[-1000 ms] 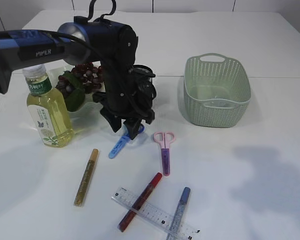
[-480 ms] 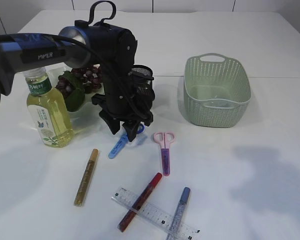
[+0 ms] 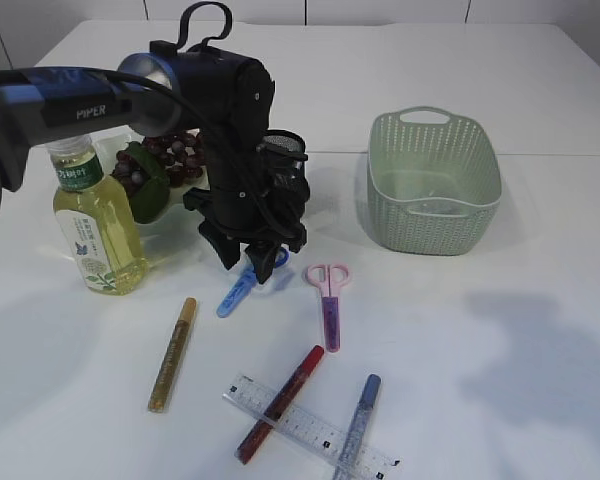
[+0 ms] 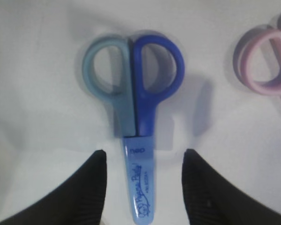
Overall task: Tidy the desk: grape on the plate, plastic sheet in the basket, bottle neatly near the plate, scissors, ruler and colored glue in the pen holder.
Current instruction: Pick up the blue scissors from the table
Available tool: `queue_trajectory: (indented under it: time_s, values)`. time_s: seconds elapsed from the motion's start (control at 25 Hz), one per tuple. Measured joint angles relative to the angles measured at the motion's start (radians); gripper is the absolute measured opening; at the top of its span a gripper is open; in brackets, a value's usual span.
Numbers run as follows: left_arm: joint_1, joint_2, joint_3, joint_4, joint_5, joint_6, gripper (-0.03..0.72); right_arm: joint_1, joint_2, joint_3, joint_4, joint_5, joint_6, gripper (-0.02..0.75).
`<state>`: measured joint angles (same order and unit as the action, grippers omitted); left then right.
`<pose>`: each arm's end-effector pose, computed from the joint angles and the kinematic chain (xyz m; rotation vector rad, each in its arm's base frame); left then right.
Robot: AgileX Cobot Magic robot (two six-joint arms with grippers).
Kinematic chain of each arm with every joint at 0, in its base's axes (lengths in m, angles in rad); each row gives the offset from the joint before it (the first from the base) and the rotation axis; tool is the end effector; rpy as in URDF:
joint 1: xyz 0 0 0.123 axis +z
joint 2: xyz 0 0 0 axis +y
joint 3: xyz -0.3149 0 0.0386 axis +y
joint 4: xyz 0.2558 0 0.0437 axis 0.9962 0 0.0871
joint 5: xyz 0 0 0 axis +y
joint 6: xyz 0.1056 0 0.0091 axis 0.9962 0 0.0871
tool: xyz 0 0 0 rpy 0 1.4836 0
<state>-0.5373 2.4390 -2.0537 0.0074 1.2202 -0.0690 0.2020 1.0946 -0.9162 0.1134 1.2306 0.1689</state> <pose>0.4507 -0.2676 0.1355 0.7203 3.0042 -0.0139 0.1697 0.0463 0.3161 -0.0125 2.9090 0.2269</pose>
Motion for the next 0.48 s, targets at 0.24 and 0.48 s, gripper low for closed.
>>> queue_trajectory:
  time_s: [0.24,0.48]
  values:
    - [0.001,0.016,0.000,-0.007,0.000,0.000,0.379,0.000,0.000,0.000,0.000,0.000,-0.002,0.438]
    - [0.005,0.028,0.000,-0.007,0.000,0.000,0.379,0.000,0.000,0.000,0.000,0.000,-0.002,0.438]
